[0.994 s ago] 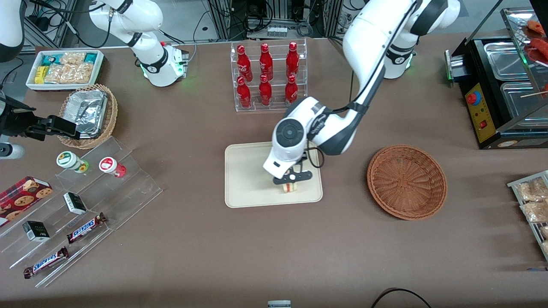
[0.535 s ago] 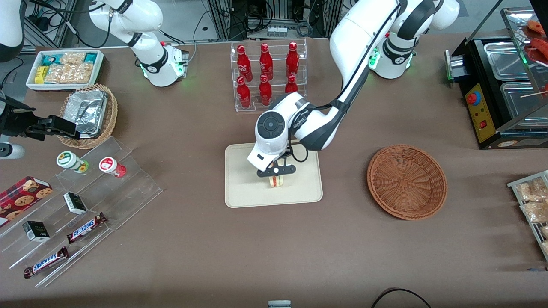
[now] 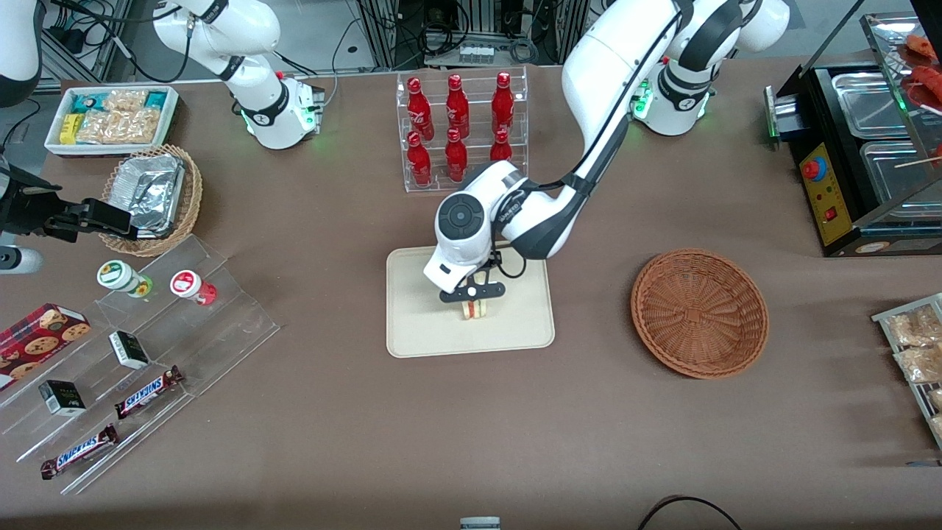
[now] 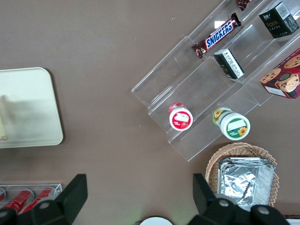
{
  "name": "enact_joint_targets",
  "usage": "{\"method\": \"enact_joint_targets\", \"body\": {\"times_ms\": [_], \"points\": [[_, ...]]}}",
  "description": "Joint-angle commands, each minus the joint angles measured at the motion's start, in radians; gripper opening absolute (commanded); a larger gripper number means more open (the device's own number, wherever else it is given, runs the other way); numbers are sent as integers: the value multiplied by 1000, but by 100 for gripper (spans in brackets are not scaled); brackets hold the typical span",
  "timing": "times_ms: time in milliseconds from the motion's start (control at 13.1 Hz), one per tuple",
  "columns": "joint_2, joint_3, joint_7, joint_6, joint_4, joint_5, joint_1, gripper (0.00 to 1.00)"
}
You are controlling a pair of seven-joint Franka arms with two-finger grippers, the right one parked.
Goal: Place sandwich from basket to tray
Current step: 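Lower the sandwich onto the tray and open the left gripper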
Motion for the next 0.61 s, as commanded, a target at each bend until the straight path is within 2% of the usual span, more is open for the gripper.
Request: {"method": "enact_joint_targets", "body": {"times_ms": [0, 535], "points": [[-2, 16, -15, -8, -9, 4, -29, 0], [6, 22, -56, 26, -11, 6, -26, 0]]}}
